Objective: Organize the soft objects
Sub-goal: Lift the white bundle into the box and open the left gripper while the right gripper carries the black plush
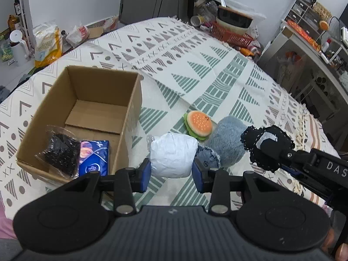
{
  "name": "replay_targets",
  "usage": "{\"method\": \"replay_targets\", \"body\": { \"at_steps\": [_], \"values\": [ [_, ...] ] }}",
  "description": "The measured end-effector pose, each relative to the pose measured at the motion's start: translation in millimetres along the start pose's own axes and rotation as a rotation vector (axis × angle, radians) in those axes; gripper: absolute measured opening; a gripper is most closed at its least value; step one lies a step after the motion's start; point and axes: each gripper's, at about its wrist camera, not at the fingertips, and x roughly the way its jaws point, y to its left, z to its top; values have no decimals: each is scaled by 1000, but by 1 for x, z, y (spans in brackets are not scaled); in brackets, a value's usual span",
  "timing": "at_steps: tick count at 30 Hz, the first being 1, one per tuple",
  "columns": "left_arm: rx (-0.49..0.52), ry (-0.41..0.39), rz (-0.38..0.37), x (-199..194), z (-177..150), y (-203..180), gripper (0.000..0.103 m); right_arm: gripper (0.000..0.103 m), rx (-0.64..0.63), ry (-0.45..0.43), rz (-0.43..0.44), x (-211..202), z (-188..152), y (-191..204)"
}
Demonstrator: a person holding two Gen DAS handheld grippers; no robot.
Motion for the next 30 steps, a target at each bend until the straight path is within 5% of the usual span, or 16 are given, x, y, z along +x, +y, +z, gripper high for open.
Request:
{"method": "replay_targets", "body": {
  "at_steps": [15, 30],
  "values": [
    [-36, -57, -32, -25, 12, 19, 39, 18, -58, -23, -39, -2, 0, 33],
    [-104, -91, -25, -32, 27, 59, 39, 19, -89, 8, 33, 22, -4, 68]
  ]
}}
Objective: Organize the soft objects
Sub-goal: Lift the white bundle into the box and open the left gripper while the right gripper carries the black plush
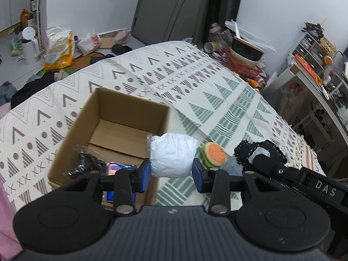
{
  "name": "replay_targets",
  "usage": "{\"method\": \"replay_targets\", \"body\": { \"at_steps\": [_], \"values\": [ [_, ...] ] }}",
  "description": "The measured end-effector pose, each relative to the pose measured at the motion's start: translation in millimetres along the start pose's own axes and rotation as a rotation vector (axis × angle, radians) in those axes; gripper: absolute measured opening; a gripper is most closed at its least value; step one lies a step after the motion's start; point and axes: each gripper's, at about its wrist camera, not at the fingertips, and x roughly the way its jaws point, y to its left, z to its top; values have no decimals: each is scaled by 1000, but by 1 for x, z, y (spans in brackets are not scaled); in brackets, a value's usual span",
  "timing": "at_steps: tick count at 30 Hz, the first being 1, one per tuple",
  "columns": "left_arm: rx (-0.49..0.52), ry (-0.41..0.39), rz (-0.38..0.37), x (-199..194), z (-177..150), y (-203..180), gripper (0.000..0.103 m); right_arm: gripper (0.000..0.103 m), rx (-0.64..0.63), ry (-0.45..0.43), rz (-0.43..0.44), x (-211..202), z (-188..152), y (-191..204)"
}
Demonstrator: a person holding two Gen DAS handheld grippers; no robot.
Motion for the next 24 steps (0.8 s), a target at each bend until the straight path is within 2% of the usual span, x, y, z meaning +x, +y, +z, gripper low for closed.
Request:
{"method": "replay_targets", "body": {
  "at_steps": [24],
  "values": [
    [-139, 46, 70, 53, 26, 86, 39, 18, -41, 110, 10, 81, -14, 48]
  ]
}}
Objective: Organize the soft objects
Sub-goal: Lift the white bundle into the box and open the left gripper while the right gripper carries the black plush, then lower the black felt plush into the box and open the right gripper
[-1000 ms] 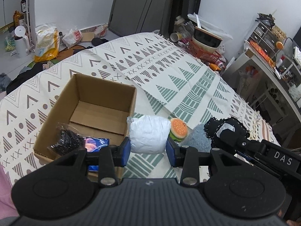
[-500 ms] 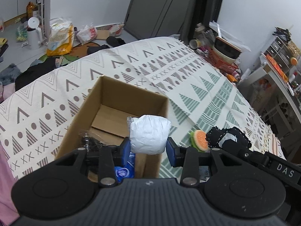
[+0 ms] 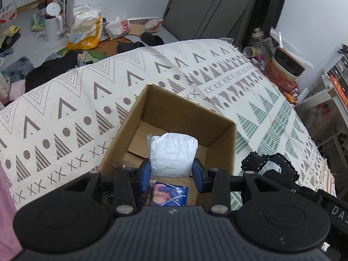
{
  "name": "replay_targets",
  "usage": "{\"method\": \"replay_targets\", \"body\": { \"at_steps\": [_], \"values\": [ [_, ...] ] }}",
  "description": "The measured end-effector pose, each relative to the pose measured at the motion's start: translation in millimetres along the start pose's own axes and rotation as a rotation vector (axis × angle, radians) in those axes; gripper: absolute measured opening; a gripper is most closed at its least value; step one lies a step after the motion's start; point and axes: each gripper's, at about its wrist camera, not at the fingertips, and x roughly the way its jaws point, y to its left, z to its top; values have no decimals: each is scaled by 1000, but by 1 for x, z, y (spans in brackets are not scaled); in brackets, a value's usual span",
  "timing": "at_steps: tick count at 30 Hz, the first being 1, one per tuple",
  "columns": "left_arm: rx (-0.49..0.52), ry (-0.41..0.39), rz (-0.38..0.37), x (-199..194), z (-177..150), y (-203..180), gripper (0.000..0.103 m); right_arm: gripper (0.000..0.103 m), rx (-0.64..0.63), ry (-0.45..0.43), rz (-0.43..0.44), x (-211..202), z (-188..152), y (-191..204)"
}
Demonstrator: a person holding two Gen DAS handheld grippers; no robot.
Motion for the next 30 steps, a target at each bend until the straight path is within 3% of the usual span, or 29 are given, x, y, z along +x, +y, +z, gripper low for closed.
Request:
{"method": "replay_targets", "body": {
  "at_steps": [9, 16, 18, 19, 20, 30],
  "values": [
    [-38, 41, 40, 12, 7, 21, 46, 19, -38, 33, 6, 29, -1, 23],
    [-29, 23, 54, -2, 11, 26, 53, 23, -63, 42, 17, 34, 4, 33],
    [-24, 21, 63, -5, 12, 25, 54, 50, -60, 42, 25, 32, 5, 34],
    [-23, 19, 65, -7, 12, 25, 55, 73, -53, 33, 21, 28, 6, 34],
    [-23, 18, 66, -9, 12, 25, 56, 83, -50, 11, 11, 24, 6, 34],
    [2, -23, 85, -30, 0, 10, 72, 85, -18, -38, -43, -16, 4, 8]
  ]
}}
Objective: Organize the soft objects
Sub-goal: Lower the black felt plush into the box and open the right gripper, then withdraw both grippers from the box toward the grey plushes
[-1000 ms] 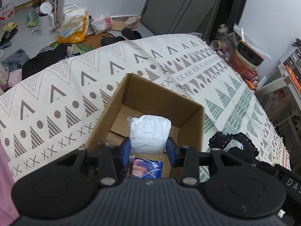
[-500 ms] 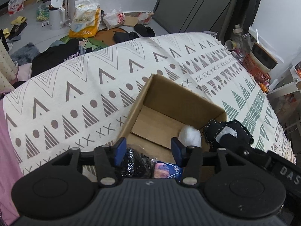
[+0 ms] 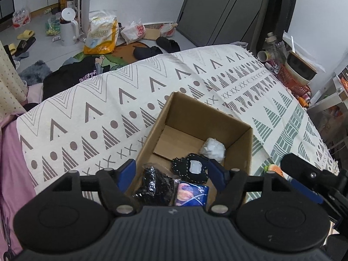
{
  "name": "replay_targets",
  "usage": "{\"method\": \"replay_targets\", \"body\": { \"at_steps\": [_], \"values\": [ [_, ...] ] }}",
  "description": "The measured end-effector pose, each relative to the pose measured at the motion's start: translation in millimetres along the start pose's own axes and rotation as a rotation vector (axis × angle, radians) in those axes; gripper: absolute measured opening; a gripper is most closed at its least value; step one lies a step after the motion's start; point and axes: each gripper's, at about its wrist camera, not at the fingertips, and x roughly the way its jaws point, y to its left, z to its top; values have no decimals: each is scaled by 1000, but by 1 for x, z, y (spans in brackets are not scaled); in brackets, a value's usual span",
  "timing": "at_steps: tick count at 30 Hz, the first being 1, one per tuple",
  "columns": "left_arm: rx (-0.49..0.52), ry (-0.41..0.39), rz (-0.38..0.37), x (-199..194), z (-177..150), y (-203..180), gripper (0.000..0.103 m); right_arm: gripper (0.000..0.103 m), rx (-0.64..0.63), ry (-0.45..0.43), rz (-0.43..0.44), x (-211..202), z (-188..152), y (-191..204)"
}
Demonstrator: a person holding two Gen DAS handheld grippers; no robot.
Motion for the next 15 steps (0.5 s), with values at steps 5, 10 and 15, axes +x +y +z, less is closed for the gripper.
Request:
{"method": "replay_targets", "body": {
  "at_steps": [5, 10, 15],
  "values": [
    [17, -11, -7, -11, -8, -12, 73, 87, 25, -26, -31, -22, -2, -19],
    [40, -20, -19, -21, -19, -24, 74, 88, 26, -42, -62, -43, -6, -34],
    [61, -24, -32, -29, -29, -39, 74, 88, 33, -57, -97, -61, -9, -51]
  ]
}}
